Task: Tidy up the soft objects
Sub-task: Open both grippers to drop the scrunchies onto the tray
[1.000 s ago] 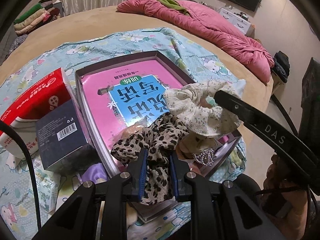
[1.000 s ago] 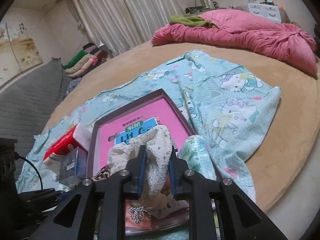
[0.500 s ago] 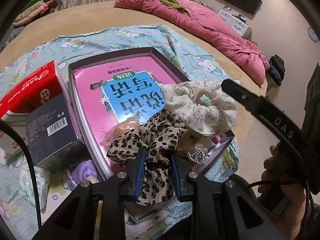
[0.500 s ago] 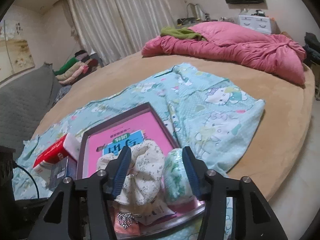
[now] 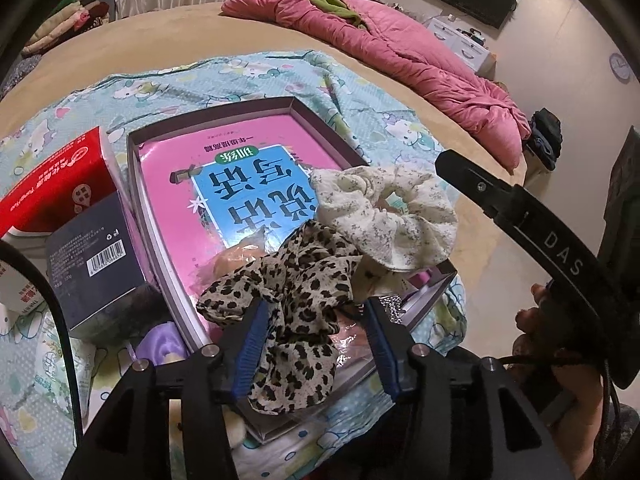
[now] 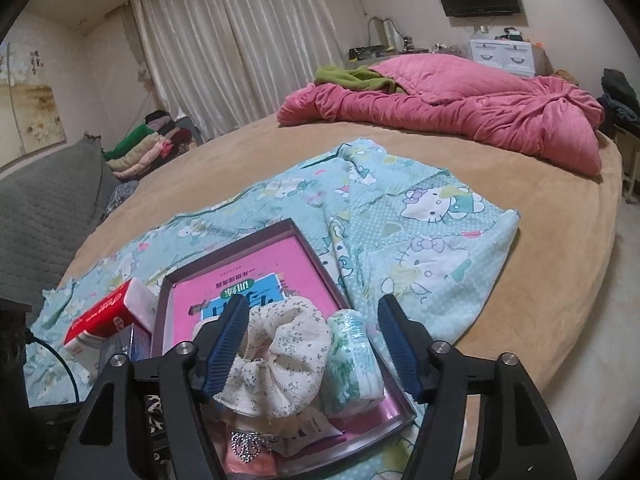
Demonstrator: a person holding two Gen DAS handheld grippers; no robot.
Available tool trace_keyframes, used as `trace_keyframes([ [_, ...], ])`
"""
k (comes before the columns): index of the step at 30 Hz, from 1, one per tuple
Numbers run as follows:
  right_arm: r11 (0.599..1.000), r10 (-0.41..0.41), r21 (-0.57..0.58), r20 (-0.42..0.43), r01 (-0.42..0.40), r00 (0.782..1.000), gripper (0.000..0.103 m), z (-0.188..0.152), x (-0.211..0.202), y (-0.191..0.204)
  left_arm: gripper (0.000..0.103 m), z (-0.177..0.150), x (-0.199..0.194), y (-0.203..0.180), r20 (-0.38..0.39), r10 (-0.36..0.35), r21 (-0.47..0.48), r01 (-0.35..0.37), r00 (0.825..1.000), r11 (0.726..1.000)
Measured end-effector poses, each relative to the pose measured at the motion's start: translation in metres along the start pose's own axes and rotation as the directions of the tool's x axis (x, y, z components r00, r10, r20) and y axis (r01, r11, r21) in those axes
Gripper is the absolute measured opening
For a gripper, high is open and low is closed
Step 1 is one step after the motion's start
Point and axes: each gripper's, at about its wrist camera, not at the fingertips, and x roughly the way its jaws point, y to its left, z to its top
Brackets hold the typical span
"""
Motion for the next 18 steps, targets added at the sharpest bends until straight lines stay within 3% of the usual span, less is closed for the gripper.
trace_keyframes([
  [18,0.999,0.008,-0.032,0.074,-0.006,0.997,0.079,0.004,-0.015,0.007,0.064,-0.001,-0.029,0.006,0.068,0.039,-0.011,-0.038,0.997,0.999],
])
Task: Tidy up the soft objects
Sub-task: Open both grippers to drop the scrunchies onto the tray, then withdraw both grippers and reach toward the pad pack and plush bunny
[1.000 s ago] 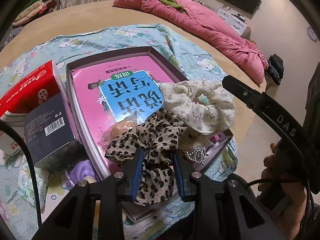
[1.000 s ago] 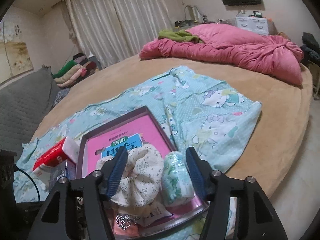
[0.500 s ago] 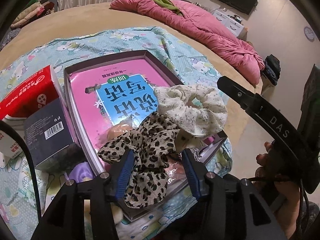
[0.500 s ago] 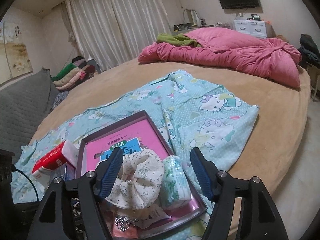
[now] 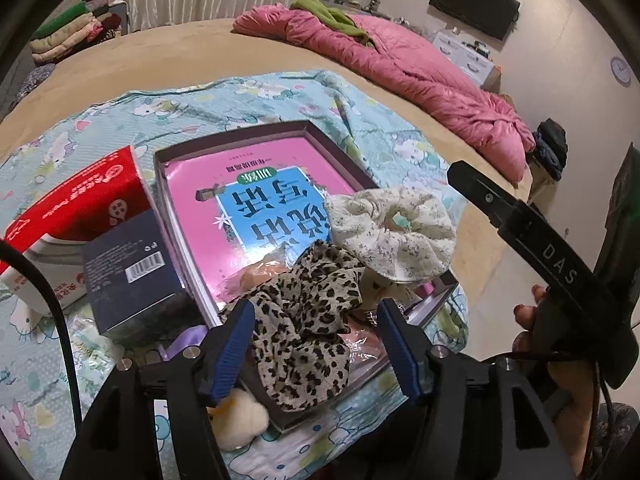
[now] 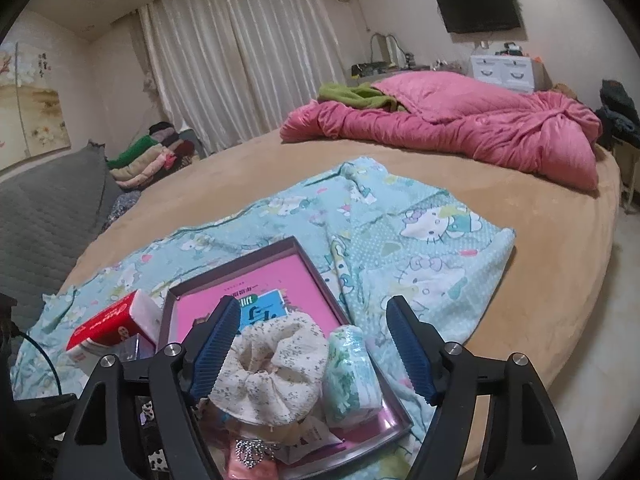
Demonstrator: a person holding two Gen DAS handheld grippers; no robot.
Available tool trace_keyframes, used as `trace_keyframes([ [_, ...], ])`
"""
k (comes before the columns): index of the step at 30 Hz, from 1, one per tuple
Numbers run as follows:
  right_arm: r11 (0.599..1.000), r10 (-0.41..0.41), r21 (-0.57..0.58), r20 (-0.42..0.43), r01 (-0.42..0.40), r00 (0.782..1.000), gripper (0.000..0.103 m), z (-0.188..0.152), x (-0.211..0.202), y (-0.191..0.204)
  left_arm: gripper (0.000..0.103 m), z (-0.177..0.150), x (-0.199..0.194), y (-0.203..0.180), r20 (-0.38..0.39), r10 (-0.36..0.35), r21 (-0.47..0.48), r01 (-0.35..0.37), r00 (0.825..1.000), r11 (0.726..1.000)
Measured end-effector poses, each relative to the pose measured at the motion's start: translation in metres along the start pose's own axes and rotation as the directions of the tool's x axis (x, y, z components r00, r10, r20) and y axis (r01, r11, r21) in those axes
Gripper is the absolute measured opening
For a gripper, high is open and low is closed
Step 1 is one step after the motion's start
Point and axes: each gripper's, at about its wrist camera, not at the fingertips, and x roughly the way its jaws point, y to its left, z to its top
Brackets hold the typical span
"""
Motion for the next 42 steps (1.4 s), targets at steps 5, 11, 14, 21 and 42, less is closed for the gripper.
trace_keyframes([
  [5,0.999,0.017,-0.041,0.025,-0.016,1.000,0.082,0.002,-0.009,0.013,0.069,-0.001,-0.013,0.006,0.026,0.003,-0.012,-0.003,1.000,1.000],
  [11,0.992,0.068,-0.106,0.020,-0.065,0.998,0.082,0.001,-0.016,0.038,0.071,-0.004,-0.031,0.018,0.061,0.032,-0.024,-0.031,0.998,0.999],
  [14,0.987,0.089,-0.133,0.016,-0.086,0.996,0.084,0.001,-0.020,0.052,0.073,-0.007,-0.042,0.028,0.077,0.048,-0.040,-0.045,0.996,0.998],
  [21,0.971,0.139,-0.202,0.031,-0.129,0.990,0.087,0.000,-0.036,0.083,0.075,-0.010,-0.067,0.062,0.104,0.081,-0.111,-0.069,0.991,0.991],
  [42,0.870,0.248,-0.425,-0.064,-0.252,0.967,0.089,-0.031,-0.065,0.172,0.076,-0.027,-0.118,0.128,0.142,0.216,-0.202,-0.185,0.966,0.962],
])
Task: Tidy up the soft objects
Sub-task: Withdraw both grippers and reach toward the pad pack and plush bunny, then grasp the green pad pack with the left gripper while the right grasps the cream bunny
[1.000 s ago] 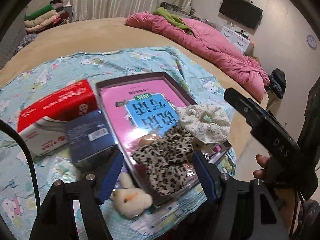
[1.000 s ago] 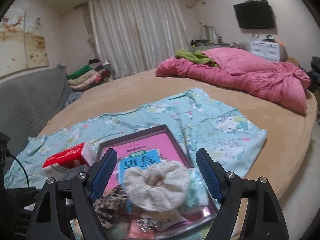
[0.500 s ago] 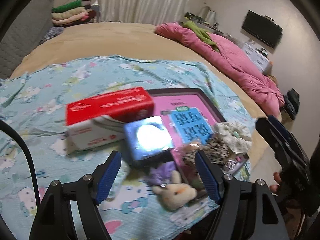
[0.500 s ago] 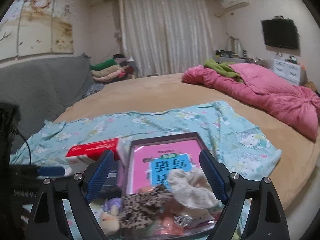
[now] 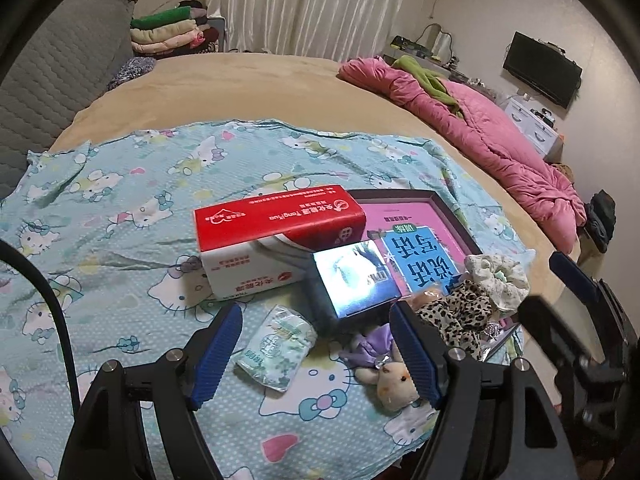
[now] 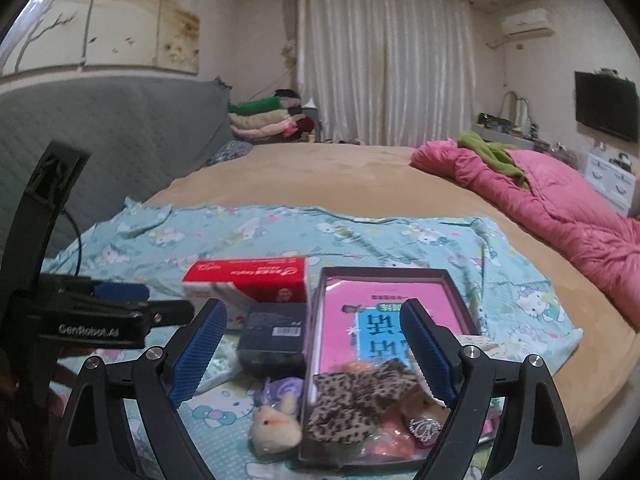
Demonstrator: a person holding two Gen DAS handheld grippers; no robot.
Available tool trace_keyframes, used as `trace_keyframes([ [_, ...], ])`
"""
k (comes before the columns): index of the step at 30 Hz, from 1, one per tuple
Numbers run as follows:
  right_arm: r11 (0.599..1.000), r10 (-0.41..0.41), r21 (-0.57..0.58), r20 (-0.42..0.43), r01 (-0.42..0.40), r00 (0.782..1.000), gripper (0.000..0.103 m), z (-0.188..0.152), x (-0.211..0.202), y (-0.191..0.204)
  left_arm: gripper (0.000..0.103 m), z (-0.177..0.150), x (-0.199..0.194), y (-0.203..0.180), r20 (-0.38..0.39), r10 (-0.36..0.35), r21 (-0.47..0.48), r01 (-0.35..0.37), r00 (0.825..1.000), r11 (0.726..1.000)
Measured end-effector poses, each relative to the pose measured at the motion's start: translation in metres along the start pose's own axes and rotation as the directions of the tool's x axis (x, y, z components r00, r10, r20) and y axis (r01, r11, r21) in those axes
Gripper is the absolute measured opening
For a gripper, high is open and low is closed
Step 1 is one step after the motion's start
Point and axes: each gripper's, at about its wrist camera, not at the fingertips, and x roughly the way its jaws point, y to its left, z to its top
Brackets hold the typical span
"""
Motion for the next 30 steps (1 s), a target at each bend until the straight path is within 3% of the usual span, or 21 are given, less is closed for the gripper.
trace_keyframes([
  [9,0.996,0.015,-0.084,-0.048,-0.019,0.999,0.089,-0.012,0.006,0.027,0.076,-0.006,0.005,0.016,-0.009,0.003,-0.017,-0.003,1.000,1.000],
  [18,0.970,-0.008,-0.240,-0.170,-0.033,0.985,0.089,-0.047,0.029,0.061,0.076,-0.021,0.031,0.044,-0.070,0.017,-0.047,-0.020,0.997,0.999],
  [25,0.915,-0.127,-0.402,-0.261,0.011,0.957,0.089,-0.080,0.058,0.085,0.076,-0.032,0.057,0.051,-0.126,0.006,-0.050,-0.012,0.992,0.999],
  [30,0.849,-0.255,-0.523,-0.283,0.074,0.924,0.089,-0.100,0.081,0.097,0.076,-0.040,0.079,0.050,-0.172,-0.007,-0.039,0.000,0.985,0.999],
])
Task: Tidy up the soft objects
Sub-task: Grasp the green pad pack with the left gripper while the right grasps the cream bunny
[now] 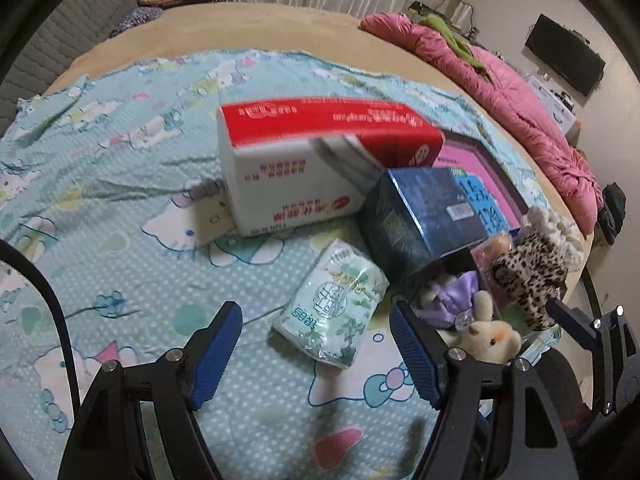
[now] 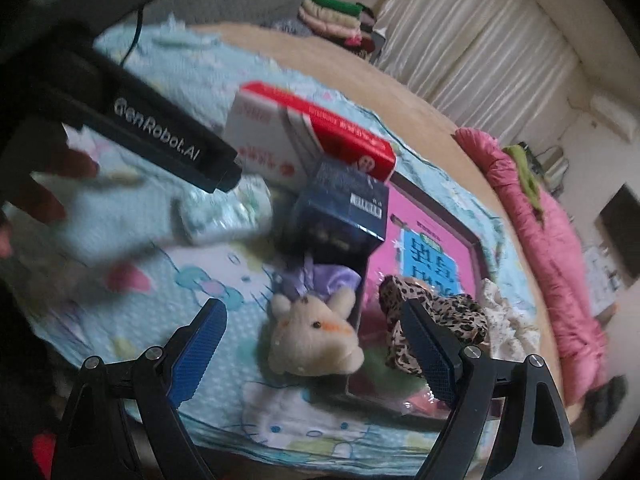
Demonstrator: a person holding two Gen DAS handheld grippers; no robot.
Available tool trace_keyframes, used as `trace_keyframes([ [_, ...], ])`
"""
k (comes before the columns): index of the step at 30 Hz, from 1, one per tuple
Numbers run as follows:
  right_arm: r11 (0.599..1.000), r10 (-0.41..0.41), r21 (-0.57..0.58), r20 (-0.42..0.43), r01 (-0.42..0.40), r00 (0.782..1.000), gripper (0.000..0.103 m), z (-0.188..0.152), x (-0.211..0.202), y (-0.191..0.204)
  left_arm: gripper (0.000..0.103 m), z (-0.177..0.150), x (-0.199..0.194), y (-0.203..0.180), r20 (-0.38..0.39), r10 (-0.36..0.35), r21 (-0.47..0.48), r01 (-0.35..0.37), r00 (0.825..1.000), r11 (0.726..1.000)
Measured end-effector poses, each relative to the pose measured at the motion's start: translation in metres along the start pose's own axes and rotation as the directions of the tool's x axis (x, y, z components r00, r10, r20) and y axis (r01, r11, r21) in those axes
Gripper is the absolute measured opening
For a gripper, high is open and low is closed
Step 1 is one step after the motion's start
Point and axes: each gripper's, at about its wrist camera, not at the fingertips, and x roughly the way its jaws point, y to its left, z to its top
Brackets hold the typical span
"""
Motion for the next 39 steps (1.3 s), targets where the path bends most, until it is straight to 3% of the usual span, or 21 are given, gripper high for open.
trace_keyframes([
  [9,0.989,-0.088,-0.127,-0.069,0.079,0.994,0.089,-0.008,0.042,0.015,0.076,0.000,0.027,-0.003,-0.055,-0.021,0.033,0.023,0.998,0.999],
  [12,0.983,-0.111,-0.155,-0.063,0.100,0.992,0.077,-0.010,0.050,0.015,0.076,0.001,0.035,-0.003,-0.070,-0.018,0.038,0.020,0.997,0.999],
  [14,0.978,-0.113,-0.184,-0.080,0.096,0.990,0.062,-0.012,0.058,0.016,0.076,0.001,0.042,-0.002,-0.083,-0.014,0.037,0.017,0.996,0.999],
  [18,0.973,-0.121,-0.204,-0.066,0.105,0.990,0.059,-0.015,0.067,0.012,0.076,0.003,0.050,-0.004,-0.085,-0.003,0.044,0.007,0.996,0.999],
  [20,0.976,-0.113,-0.194,-0.055,0.100,0.992,0.053,-0.015,0.068,0.007,0.076,0.004,0.052,-0.006,-0.079,0.004,0.051,0.000,0.997,0.999],
  [26,0.996,0.020,-0.085,0.017,-0.019,1.000,0.051,-0.006,0.049,-0.021,0.075,0.004,0.057,-0.009,-0.062,0.016,0.062,-0.012,0.998,0.998],
  [29,0.996,0.091,-0.031,0.061,-0.089,0.994,0.051,-0.004,0.033,-0.031,0.068,0.000,0.058,-0.007,-0.054,0.017,0.069,-0.013,0.998,0.998],
  [30,0.995,0.099,-0.019,0.082,-0.098,0.992,0.051,-0.003,0.028,-0.035,0.061,0.000,0.057,-0.007,-0.050,0.010,0.066,-0.006,0.999,0.998],
  [34,0.991,0.119,0.048,0.142,-0.127,0.983,0.051,0.005,0.010,-0.048,0.051,-0.004,0.051,0.000,-0.035,-0.006,0.039,0.008,0.999,0.999],
  [39,0.979,0.111,0.140,0.245,-0.148,0.963,0.051,0.006,-0.022,-0.060,0.048,-0.012,0.024,0.003,0.003,-0.006,0.025,0.006,1.000,1.000],
])
